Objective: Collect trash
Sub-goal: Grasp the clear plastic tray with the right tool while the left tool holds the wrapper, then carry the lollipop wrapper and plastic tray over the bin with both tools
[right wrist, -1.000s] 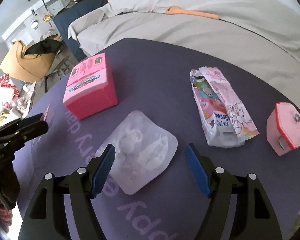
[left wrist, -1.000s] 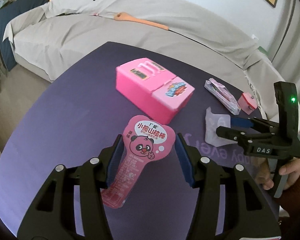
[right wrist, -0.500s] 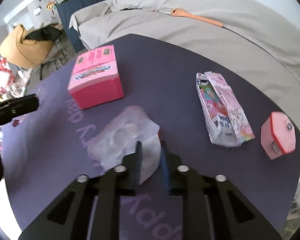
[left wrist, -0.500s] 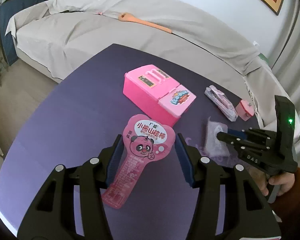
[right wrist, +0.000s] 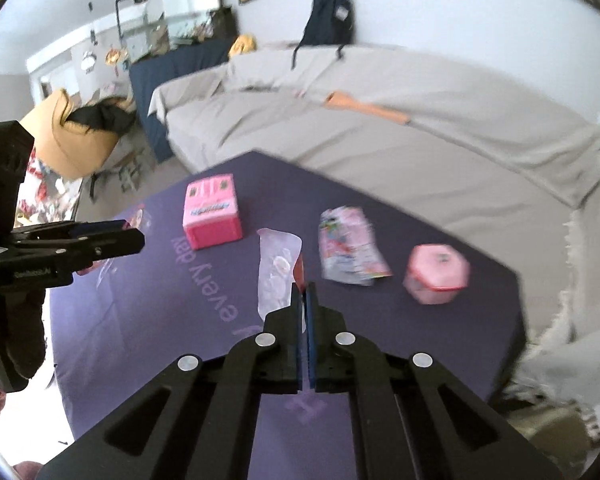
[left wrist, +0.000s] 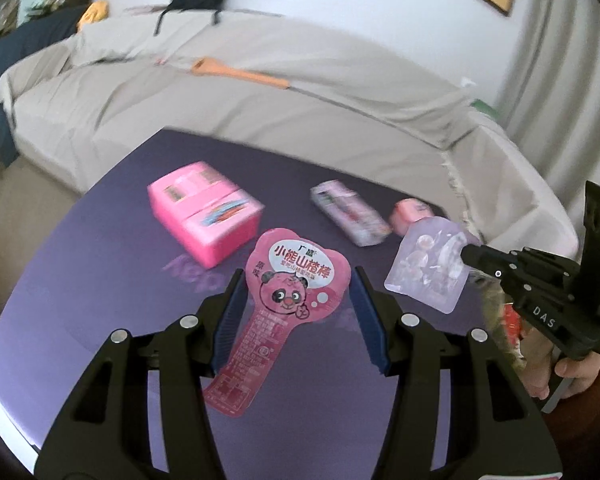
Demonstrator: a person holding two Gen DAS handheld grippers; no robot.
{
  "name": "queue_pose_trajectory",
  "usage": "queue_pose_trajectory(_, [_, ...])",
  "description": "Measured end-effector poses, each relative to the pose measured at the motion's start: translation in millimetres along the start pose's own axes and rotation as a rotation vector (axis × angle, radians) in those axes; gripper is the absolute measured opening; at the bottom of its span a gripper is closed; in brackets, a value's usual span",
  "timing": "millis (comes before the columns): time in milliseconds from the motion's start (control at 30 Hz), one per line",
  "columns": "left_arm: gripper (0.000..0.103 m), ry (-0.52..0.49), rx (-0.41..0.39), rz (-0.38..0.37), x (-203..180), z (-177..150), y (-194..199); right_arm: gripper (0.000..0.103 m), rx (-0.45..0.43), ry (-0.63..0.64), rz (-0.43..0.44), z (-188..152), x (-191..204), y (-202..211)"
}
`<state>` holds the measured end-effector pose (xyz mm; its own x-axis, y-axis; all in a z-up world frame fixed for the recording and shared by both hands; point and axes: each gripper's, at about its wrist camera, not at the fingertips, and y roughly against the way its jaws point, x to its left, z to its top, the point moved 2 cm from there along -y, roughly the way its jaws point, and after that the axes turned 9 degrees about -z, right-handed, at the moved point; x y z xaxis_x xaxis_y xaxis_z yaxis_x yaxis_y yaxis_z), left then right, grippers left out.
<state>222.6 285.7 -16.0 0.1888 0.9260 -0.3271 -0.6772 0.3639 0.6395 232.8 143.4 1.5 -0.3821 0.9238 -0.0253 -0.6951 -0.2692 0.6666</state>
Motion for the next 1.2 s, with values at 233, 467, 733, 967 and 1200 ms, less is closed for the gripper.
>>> queue_pose_trajectory(233, [0.050,-0.109,-0.035,-0.095,-82.3,18.1,-0.4,0.004,-0.092,-0.077,-0.098,-16.2,-63.9,73.8])
queue_pose_trajectory(467, [0.050,-0.230,-0.029,-0.247,-181.5,18.5,-19.2,0.004,-0.156,-0.150,-0.233,-40.8,-124.5,136.6])
queue_pose_trajectory(733, [0.050,-0.295,0.083,-0.373,-261.8,-2.8,-67.8,0.004,-0.132,-0.254,-0.365,-92.8,-196.3,173.2])
queue_pose_trajectory(967, [0.050,-0.294,0.159,-0.417,-287.5,-20.1,-96.4,0.004,-0.042,-0.380,-0.355,-144.7,-242.5,160.1])
queue_pose_trajectory(1200, [0.050,-0.279,0.236,-0.434,-295.0,-37.1,-122.6,0.005,0.045,-0.444,-0.345,-183.4,-260.4,126.2])
